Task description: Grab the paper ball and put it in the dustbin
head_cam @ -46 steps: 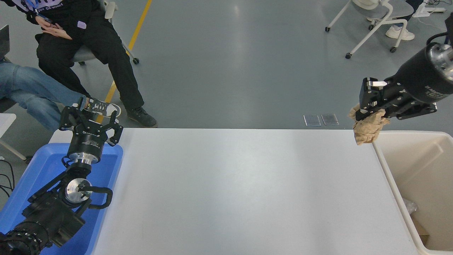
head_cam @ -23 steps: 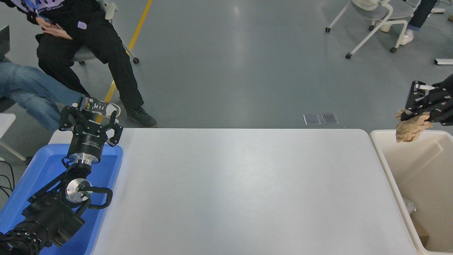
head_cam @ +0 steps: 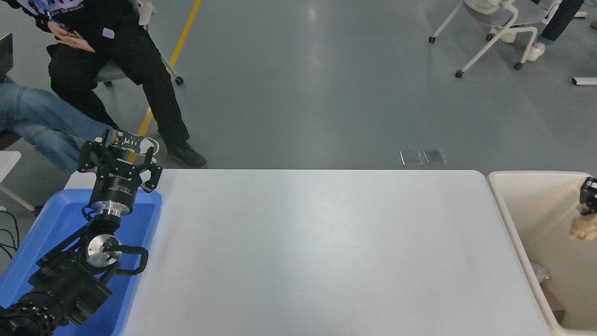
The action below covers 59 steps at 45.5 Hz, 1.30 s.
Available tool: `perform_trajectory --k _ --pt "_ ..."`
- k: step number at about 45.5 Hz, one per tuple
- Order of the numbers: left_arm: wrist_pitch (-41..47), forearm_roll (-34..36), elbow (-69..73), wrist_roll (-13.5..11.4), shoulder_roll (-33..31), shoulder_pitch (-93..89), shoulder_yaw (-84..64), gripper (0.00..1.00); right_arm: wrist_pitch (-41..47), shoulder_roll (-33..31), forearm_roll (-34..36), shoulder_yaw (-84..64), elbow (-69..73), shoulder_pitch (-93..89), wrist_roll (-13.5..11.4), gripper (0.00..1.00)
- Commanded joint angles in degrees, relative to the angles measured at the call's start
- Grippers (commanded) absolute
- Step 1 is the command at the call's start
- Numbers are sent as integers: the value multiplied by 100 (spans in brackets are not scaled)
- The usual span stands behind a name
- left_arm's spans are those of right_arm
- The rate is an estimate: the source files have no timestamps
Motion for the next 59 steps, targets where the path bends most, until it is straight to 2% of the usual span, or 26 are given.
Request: perform_trajectory --k 1,9,21,27,45,48,50,52,56,59 --pt "0 1 1 1 0 0 0 99 -491 356 2 1247 -1652 -1948 3 0" --pt "0 1 1 1 0 0 0 99 -702 821 -7 2215 -2769 -3003 3 0" --pt "0 1 1 1 0 0 0 99 -1115 1402 -7 2321 -3499 -3487 3 0" --pt "0 1 1 1 0 0 0 99 -1379 1437 -7 2330 -3499 -3531 -6 0" --pt "0 1 1 1 0 0 0 99 -1441 1499 2 2347 -3499 -3523 3 0" --pt "0 1 1 1 0 0 0 99 -1633 1499 2 2347 -3499 -3488 3 42" --pt "0 1 1 1 0 0 0 99 -1887 1499 2 2338 -3491 -3479 12 65" --pt "0 1 1 1 0 0 0 99 -2143 1525 2 2338 -3482 -3496 12 75" --pt "0 1 1 1 0 0 0 99 -2573 1613 2 2338 -3473 -3531 12 91" --pt "0 1 1 1 0 0 0 99 -2636 1622 2 2338 -3447 -3523 12 95"
